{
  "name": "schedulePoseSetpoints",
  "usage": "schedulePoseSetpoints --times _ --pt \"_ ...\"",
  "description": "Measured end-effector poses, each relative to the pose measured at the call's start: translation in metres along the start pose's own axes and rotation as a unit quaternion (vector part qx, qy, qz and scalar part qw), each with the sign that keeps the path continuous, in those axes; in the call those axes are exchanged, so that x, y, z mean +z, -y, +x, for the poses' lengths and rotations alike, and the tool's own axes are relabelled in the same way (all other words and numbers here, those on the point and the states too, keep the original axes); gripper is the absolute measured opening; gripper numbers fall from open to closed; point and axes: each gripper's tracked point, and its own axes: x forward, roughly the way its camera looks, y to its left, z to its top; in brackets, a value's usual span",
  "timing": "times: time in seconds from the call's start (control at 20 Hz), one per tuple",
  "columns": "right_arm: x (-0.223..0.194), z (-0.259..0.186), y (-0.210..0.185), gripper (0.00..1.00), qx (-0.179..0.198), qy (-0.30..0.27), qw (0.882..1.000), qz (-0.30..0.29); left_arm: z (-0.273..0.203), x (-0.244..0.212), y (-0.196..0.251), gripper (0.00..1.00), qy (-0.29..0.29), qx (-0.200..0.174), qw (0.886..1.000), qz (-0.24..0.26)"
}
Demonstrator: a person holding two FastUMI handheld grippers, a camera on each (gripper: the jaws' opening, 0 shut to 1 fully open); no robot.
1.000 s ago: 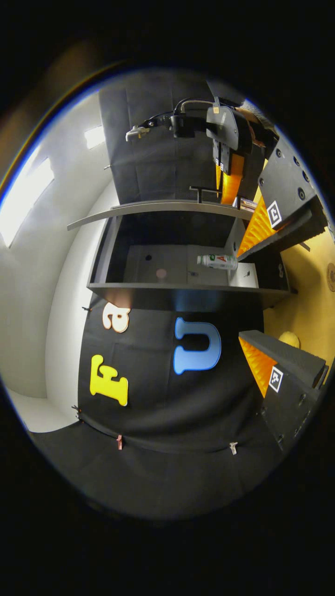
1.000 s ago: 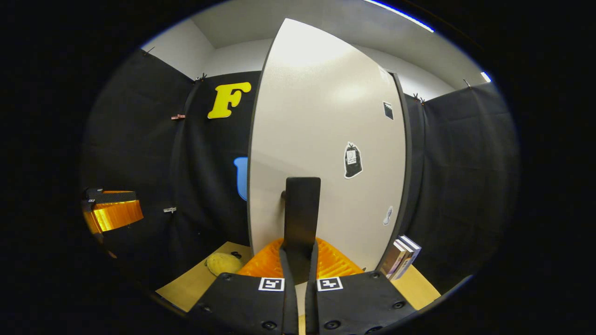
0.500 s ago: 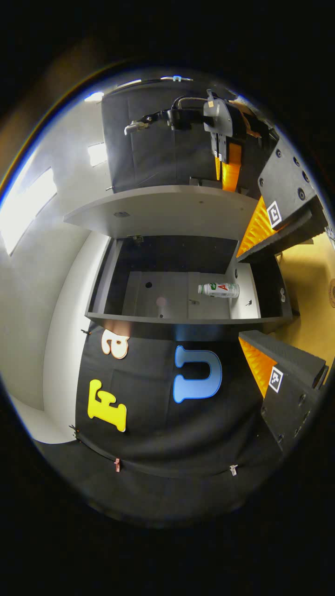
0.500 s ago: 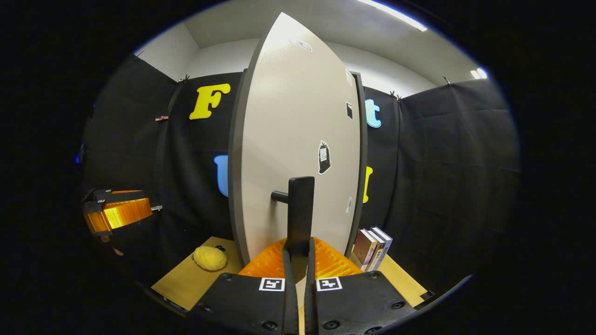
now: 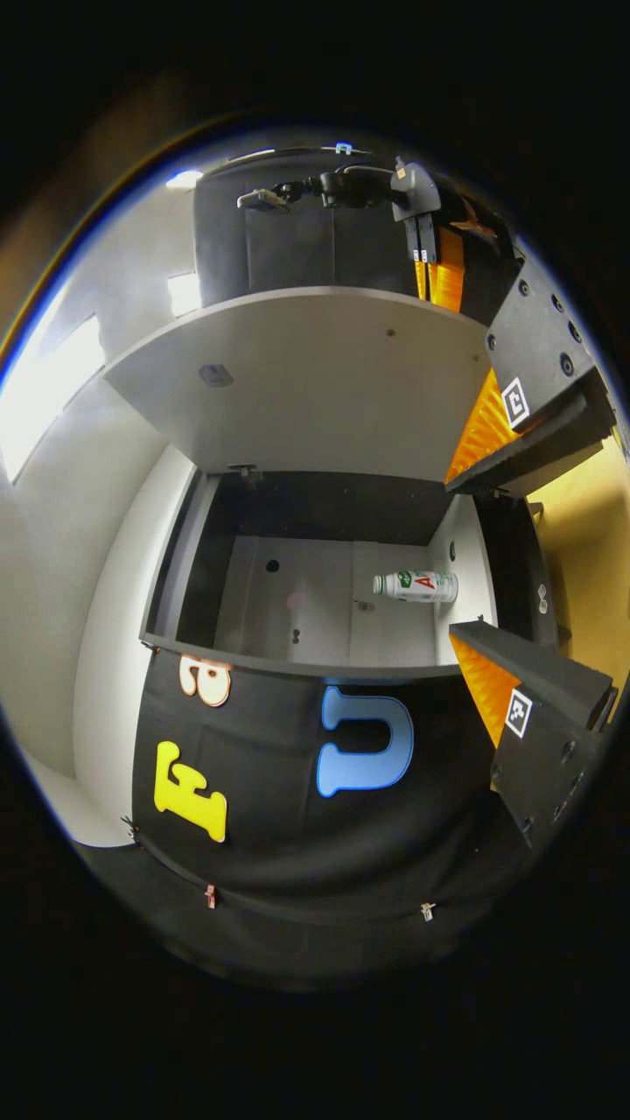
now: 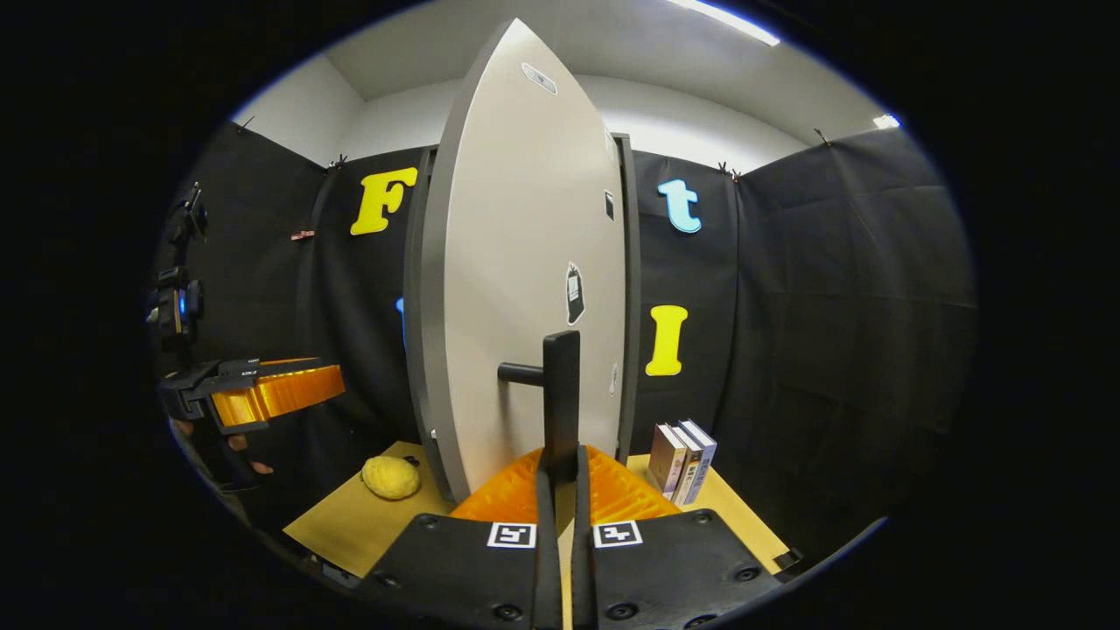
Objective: Open the cabinet door with the right hand, grasp the bottle in the cabinet with the left hand and place it on the coaster, then close the cabinet door with the right hand.
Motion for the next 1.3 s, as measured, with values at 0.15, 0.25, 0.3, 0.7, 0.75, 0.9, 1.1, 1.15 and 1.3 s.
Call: schedulePoseSetpoints --times 0.15,0.25,0.3,0.7,0.75,0.9,1.1,1.15,1.3 --pt "0.002 -0.003 0.032 0.08 -0.024 0.006 1.0 0.0 0.013 -0.006 0.017 0.92 -0.003 -0.001 1.0 0.004" --pt "0.001 -0.003 0.054 0.08 -0.043 0.007 0.999 -0.012 0.024 -0.008 0.027 0.92 -0.006 -0.002 1.0 0.002" --pt "0.002 -0.004 0.064 0.07 -0.045 0.01 0.999 -0.019 0.028 -0.009 0.033 0.92 -0.006 -0.002 1.0 0.002" --pt "0.003 -0.003 0.084 0.05 0.003 0.008 1.0 -0.002 0.059 -0.012 0.059 0.92 -0.007 0.014 1.0 0.008" --pt "0.003 -0.003 0.088 0.05 0.005 0.007 1.0 0.0 0.064 -0.013 0.06 0.92 -0.006 0.016 1.0 0.01" --pt "0.003 -0.003 0.101 0.05 0.006 0.007 1.0 0.016 0.077 -0.011 0.064 0.93 -0.002 0.019 1.0 0.012" --pt "0.007 -0.008 0.106 0.05 0.025 0.015 0.999 0.044 0.094 -0.013 0.06 0.92 -0.002 0.022 1.0 0.006" --pt "0.009 -0.009 0.105 0.05 0.031 0.017 0.998 0.045 0.099 -0.015 0.057 0.92 -0.002 0.029 1.0 0.005" --pt "0.007 -0.019 0.108 0.05 0.033 0.015 0.999 0.031 0.116 -0.016 0.054 0.92 0.011 0.024 1.0 -0.012"
